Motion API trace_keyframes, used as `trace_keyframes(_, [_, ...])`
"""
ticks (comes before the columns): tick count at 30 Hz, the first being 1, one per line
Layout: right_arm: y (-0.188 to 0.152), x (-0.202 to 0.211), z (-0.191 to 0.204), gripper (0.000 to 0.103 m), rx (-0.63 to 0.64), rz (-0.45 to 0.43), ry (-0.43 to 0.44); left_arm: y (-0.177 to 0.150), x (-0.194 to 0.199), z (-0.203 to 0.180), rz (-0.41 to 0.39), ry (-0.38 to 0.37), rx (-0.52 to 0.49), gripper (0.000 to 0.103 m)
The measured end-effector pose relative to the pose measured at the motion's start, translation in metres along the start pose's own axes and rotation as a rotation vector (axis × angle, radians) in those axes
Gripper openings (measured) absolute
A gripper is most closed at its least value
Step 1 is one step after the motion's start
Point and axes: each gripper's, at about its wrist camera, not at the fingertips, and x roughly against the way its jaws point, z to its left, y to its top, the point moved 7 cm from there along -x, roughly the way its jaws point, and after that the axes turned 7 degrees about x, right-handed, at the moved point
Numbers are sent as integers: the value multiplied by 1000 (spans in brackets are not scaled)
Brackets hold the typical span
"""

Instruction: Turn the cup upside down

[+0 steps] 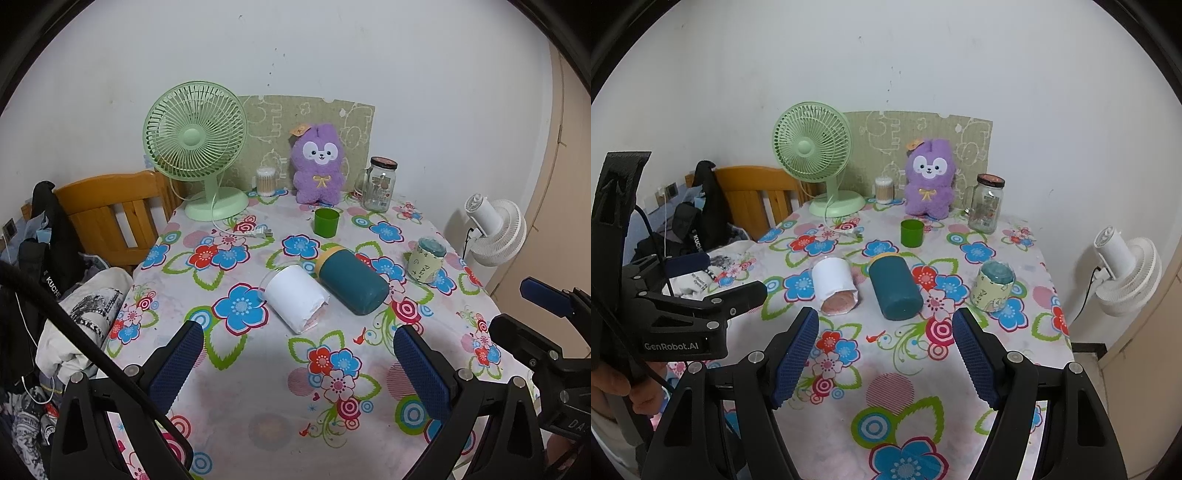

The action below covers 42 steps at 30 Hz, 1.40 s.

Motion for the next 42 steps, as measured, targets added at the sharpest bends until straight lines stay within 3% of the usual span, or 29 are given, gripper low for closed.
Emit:
trace_keyframes(13, [2,-22,-8,77,-24,32,30,4,-21,0,37,7,-19,103])
trace_keyframes(23, [10,-69,-24,77,-34,96,71,9,-59,-3,93,25,-76,103])
trace_keyframes(30, [18,-119,-30,77,-6,164,95,16,-110,-5,142,55,-182,103])
trace_keyframes(37, [17,-168,-37,77,5,234,98,16,-154,-12,223,29,-300,103])
trace_keyframes(42, [17,-199,-35,77,11,278,146,17,-174,-15,244,36,-366,103])
